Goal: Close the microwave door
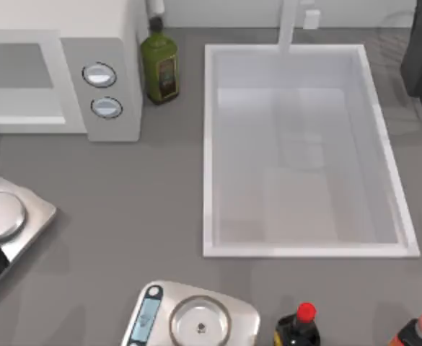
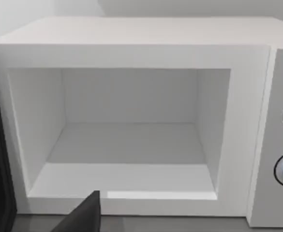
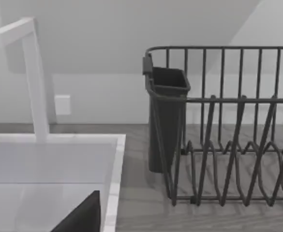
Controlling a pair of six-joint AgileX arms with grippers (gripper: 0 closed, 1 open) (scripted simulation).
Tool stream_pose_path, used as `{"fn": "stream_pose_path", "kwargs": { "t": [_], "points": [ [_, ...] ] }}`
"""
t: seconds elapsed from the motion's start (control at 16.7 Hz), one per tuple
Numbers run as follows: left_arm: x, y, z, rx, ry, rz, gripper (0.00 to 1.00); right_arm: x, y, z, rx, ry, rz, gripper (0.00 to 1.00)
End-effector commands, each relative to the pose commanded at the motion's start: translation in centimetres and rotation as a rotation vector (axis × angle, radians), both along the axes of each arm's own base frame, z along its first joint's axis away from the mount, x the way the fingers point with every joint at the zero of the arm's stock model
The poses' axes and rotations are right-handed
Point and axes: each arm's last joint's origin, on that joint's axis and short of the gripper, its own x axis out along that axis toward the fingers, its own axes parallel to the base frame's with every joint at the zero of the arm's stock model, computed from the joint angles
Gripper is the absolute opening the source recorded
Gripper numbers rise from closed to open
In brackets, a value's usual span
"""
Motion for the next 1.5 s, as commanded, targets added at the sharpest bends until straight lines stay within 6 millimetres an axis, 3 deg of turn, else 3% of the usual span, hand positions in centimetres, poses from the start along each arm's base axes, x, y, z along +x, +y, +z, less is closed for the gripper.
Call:
{"fn": "stream_pose_path", "kwargs": {
  "t": [0.06, 0.84, 1.5],
  "points": [
    [0.0, 0.0, 0.0, 0.0, 0.0, 0.0, 1.0, 0.0, 0.0, 0.0, 0.0, 0.0, 0.0, 1.0],
    [0.0, 0.0, 0.0, 0.0, 0.0, 0.0, 0.02, 0.0, 0.0, 0.0, 0.0, 0.0, 0.0, 1.0],
    [0.07, 0.11, 0.21, 0.0, -0.004, 0.0, 0.0, 0.0, 0.0, 0.0, 0.0, 0.0, 0.0, 1.0]
  ]
}}
